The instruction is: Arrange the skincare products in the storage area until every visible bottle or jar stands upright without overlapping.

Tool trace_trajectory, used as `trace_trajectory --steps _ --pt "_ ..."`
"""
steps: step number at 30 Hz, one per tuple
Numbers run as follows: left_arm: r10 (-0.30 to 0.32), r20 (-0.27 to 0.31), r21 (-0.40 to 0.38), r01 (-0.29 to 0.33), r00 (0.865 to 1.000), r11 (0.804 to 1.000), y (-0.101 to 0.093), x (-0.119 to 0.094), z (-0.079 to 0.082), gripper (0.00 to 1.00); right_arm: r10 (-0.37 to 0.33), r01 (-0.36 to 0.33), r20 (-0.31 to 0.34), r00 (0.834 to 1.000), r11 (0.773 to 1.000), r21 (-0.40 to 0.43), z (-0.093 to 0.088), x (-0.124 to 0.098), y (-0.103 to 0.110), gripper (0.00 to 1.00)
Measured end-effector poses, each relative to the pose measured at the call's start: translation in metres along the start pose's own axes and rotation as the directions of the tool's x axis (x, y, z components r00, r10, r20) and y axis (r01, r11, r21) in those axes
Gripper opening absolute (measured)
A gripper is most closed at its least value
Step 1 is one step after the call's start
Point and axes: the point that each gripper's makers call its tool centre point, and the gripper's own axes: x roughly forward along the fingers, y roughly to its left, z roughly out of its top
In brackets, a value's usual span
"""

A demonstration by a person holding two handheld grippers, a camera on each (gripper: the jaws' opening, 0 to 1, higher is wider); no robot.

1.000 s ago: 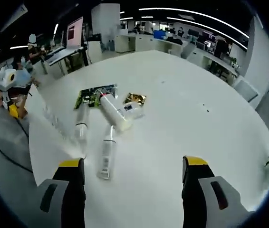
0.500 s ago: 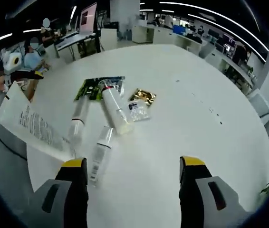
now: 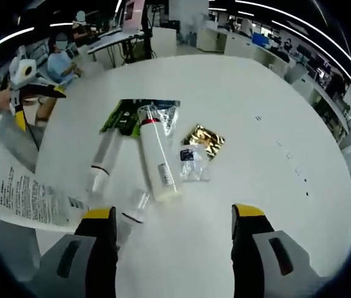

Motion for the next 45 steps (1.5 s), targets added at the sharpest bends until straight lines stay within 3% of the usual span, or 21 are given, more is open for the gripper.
trace_trajectory --steps 14,23,31,45 --pt "0.014 0.012 -0.03 -0.014 1.0 0.999 0.015 0.001 0.003 0.88 0.064 -0.067 -0.052 0.997 0.996 -0.052 0.025 0.039 0.006 0.6" --pt "-0.004 0.001 -0.033 0.004 1.0 0.999 0.012 0.008 0.002 0.88 0.088 -0.095 -0.063 0.994 0.989 -0.113 0.05 0.067 0.018 0.5" --pt "-0.009 0.002 -0.034 0.009 1.0 0.999 0.012 0.007 0.003 0.88 0.116 -0.132 -0.105 0.988 0.978 -0.161 0.056 0.086 0.033 0.42" --pt "-0.025 -0.008 -0.032 0.025 1.0 0.999 0.011 0.007 -0.001 0.87 0.082 -0.113 -0.16 0.984 0.975 -0.191 0.055 0.107 0.026 0.32"
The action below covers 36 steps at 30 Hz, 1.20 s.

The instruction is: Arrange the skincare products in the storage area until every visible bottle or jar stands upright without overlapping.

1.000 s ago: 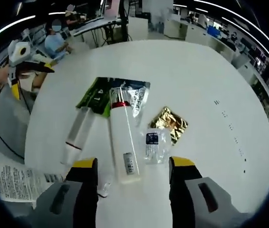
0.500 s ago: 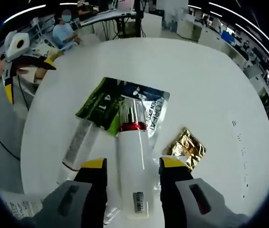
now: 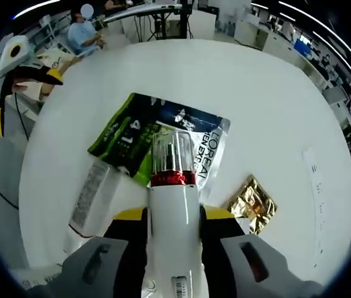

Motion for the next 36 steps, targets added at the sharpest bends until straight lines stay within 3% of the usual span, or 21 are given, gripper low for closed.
trace_trajectory --steps 20,31,36 --pt "-0.01 -0.009 0.013 0.01 1.0 1.0 -0.004 0.001 -0.001 0.87 -0.02 0.021 0.021 1.0 0.997 -0.073 0.003 0.002 -0.003 0.29" --pt "-0.007 0.0 0.046 0.007 1.0 0.999 -0.009 -0.01 0.01 0.87 -0.069 0.072 0.063 0.996 0.996 -0.056 0.003 -0.002 -0.001 0.28" --pt "-0.01 0.006 0.058 0.01 1.0 0.998 -0.013 -0.012 0.013 0.87 -0.109 0.11 0.123 0.986 0.994 -0.002 0.003 -0.018 -0.005 0.28"
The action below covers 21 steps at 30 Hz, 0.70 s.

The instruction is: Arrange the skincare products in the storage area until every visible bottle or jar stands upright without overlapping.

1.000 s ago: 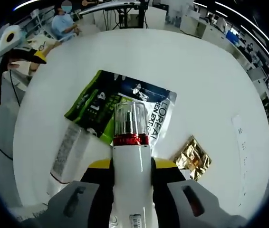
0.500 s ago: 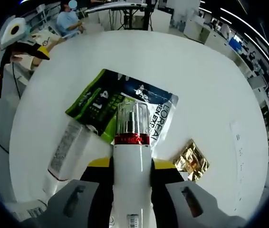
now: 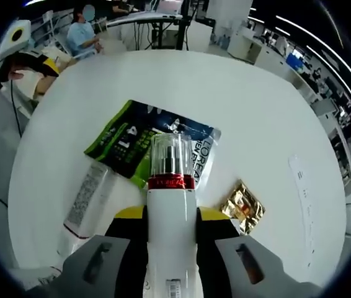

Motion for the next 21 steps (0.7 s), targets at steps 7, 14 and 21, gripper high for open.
trace_trajectory --steps 7,14,21 --pt "-0.012 -0.007 0.013 0.012 1.0 1.0 -0.012 -0.001 -0.002 0.87 -0.048 0.044 0.05 0.998 0.995 0.085 -0.007 -0.021 -0.015 0.28" --pt "-0.016 -0.009 0.022 0.017 1.0 1.0 -0.013 -0.002 -0.002 0.87 -0.107 0.088 0.095 0.99 0.979 0.186 -0.022 -0.043 -0.023 0.28" --pt "-0.021 -0.01 0.033 0.021 1.0 0.999 -0.015 -0.003 -0.001 0.87 -0.187 0.13 0.166 0.968 0.944 0.304 -0.034 -0.067 -0.029 0.28"
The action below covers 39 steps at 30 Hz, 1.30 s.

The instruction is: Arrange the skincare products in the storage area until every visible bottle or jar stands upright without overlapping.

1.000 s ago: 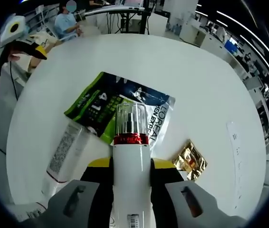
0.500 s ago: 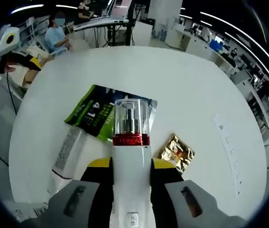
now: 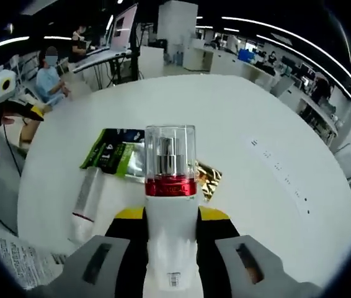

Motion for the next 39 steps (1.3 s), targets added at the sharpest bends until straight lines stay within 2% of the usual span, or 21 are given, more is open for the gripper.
trace_trajectory --steps 4,9,19,29,39 --pt "-0.004 -0.001 0.011 0.004 1.0 1.0 -0.001 -0.001 0.001 0.87 -0.024 0.019 0.075 0.997 0.998 0.058 0.001 -0.016 -0.003 0.28" --pt "-0.009 -0.004 0.032 0.01 1.0 0.999 -0.01 -0.005 0.005 0.87 -0.076 0.063 0.109 0.991 0.991 0.122 -0.012 -0.037 -0.008 0.28" --pt "-0.024 -0.014 0.069 0.025 1.0 0.997 -0.025 -0.009 0.008 0.87 -0.169 0.133 0.139 0.976 0.962 0.24 -0.039 -0.067 -0.019 0.28" --pt "-0.048 -0.023 0.105 0.051 0.999 0.993 -0.046 -0.008 0.011 0.87 -0.245 0.195 0.139 0.96 0.934 0.299 -0.07 -0.105 -0.011 0.28" --pt "-0.094 -0.04 0.141 0.099 0.995 0.985 -0.067 -0.007 0.009 0.87 -0.304 0.234 0.141 0.942 0.899 0.371 -0.099 -0.13 -0.002 0.28"
